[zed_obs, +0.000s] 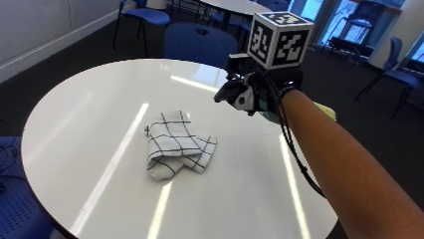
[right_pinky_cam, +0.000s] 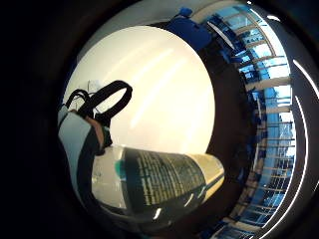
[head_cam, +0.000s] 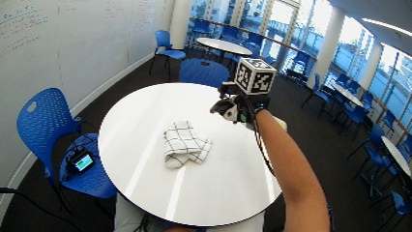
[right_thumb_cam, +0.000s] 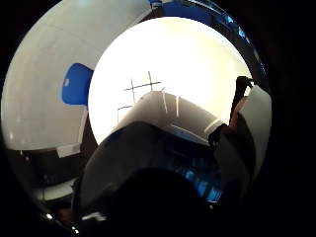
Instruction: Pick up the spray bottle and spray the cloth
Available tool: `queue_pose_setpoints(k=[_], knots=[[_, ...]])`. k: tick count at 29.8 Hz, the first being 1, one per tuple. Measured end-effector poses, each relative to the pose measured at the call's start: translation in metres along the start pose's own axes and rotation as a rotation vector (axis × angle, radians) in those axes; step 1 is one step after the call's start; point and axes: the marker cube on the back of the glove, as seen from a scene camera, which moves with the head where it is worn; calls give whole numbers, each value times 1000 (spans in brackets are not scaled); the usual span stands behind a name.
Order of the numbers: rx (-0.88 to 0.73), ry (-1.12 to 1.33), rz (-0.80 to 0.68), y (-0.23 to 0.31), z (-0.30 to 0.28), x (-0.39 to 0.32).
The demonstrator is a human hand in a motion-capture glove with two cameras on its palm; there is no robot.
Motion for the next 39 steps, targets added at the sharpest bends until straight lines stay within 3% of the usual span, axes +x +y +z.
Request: queue_pose_setpoints(k=[19, 39], knots=[[-154, 421, -65, -5, 65, -27], [-198, 433, -95, -4, 96, -42]])
